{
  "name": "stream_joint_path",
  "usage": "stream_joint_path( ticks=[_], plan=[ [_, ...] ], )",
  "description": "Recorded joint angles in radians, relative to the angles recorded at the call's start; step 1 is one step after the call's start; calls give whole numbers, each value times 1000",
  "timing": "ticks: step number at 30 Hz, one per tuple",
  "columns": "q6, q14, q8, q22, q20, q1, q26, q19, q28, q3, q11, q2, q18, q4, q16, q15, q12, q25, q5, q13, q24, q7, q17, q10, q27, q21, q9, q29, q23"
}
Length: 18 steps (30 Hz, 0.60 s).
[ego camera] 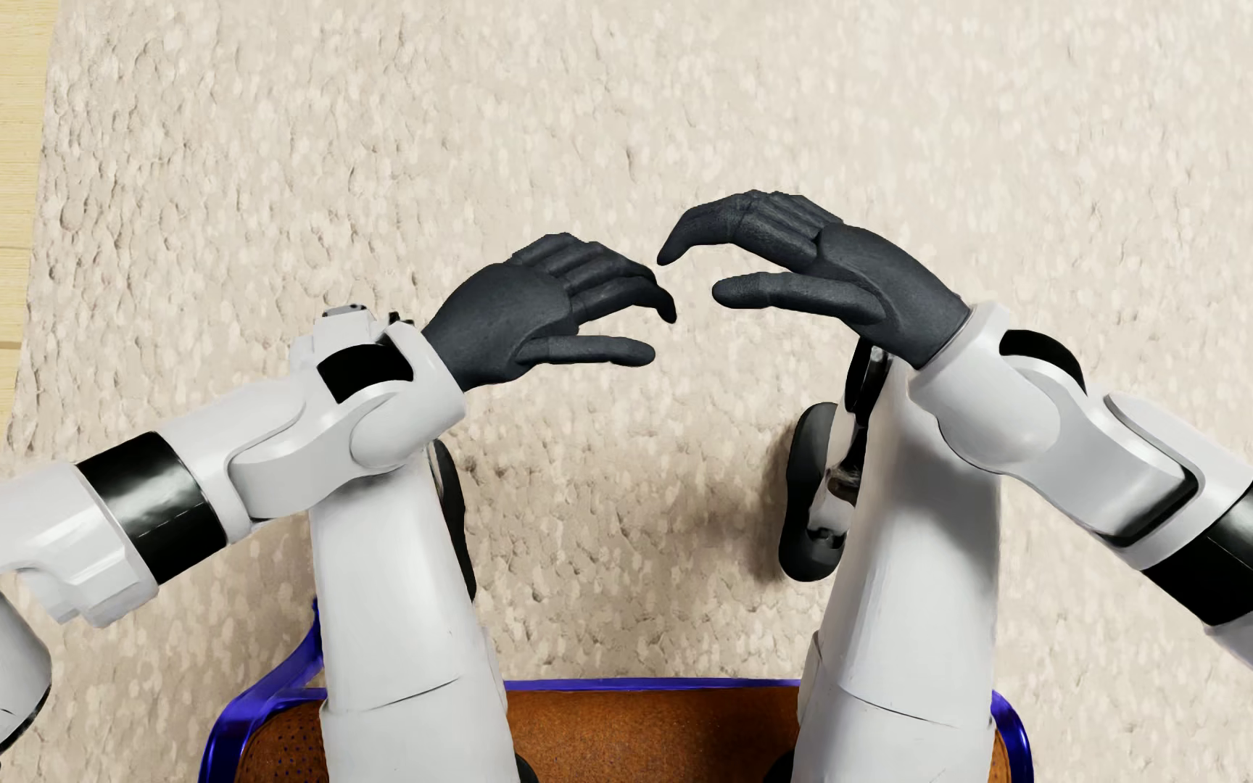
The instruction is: Take a seat on the chair
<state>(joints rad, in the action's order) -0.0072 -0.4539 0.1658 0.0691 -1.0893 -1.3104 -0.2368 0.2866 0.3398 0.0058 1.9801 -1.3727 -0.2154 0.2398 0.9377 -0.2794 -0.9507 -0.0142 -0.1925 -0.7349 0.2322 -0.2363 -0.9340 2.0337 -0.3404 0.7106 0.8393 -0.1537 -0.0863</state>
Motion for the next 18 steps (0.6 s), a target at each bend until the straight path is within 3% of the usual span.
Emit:
stream_joint_path(
  ticks=[3,6,9,11,13,14,15,17,18],
  plan=[
    [9,36,-12,170,208,103,3,-11,-95,2,-22,110,11,2,-147,34,200,-67,-10,146,38,14,117,-19,21,-109,-38,77,132],
    [19,65,-18,327,401,175,40,-23,-73,8,-40,189,30,-13,-323,62,367,-92,-8,301,23,19,244,-33,43,-244,-78,66,244],
    [17,79,-19,451,560,239,104,-45,45,7,-48,241,47,-33,-482,74,503,-50,-4,422,-88,30,382,-47,83,-356,-118,-46,380],
    [7,72,-21,543,623,282,129,-68,13,5,-42,269,60,-38,-532,66,569,42,3,477,-205,40,462,-49,119,-396,-149,-90,498],
    [1,75,-19,678,658,308,157,-82,-42,3,-31,285,66,-49,-534,60,622,75,9,514,-212,41,512,-47,135,-426,-187,-98,650],
    [-4,75,-18,761,667,320,185,-91,-136,2,-27,291,70,-54,-524,57,640,82,13,522,-219,42,524,-47,170,-432,-203,-54,741],
    [-6,73,-17,846,674,330,206,-99,-250,0,-23,295,74,-59,-513,54,659,75,18,525,-208,43,526,-46,209,-432,-217,48,840],
    [-9,74,-20,963,678,344,220,-115,-410,-3,-19,299,85,-70,-499,52,720,-38,28,532,-113,46,527,-48,247,-406,-241,228,1009],
    [-7,74,-20,1001,694,346,201,-118,-446,-5,-19,298,86,-74,-504,53,760,-102,32,544,-56,44,530,-48,234,-393,-249,284,1067]
  ],
)
